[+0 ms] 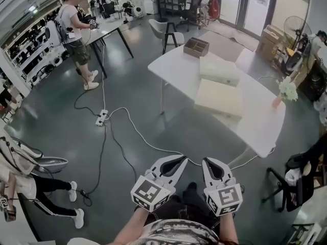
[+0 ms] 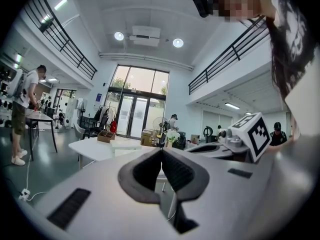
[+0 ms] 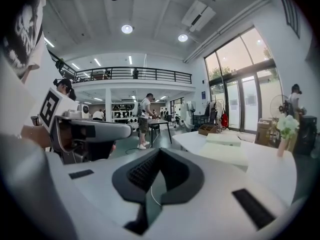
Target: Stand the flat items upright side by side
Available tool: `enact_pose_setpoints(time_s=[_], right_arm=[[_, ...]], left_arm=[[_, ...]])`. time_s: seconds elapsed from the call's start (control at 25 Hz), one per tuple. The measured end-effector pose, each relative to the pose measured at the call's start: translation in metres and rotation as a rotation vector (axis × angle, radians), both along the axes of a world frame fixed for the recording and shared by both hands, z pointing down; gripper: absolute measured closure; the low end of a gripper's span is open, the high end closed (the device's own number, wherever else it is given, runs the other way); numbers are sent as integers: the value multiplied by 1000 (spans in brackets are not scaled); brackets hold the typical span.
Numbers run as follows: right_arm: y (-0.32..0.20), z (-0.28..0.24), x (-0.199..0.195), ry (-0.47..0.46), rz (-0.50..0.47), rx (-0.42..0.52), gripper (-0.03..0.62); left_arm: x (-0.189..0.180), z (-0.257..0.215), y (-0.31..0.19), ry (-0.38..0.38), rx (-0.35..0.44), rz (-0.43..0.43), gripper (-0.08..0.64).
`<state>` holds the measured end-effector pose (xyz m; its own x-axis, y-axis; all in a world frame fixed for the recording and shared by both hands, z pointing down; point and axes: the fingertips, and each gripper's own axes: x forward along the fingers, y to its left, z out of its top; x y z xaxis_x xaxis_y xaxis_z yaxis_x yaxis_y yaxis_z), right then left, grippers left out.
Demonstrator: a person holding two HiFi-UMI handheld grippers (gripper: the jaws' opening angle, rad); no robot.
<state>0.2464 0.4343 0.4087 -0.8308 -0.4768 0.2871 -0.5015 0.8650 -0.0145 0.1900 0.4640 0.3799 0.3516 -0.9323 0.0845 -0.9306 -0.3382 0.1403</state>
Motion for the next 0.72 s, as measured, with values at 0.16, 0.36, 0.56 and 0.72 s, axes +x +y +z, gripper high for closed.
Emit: enact_pose_setpoints(time_s=[0.16, 0.36, 0.56, 0.72], right_arm=[[-16, 6, -5, -19, 3, -29, 592], [-48, 16, -26, -26, -21, -59, 592], [-107, 26, -63, -41, -50, -71, 592], [-167, 25, -96, -41, -88, -65, 592]], left_arm=[[-5, 9, -12, -1, -19, 6, 546], [-24, 18, -40, -3, -40, -15, 546], [-59, 28, -92, -26, -61, -43, 546], [-90, 22, -149, -46, -56, -67, 546]])
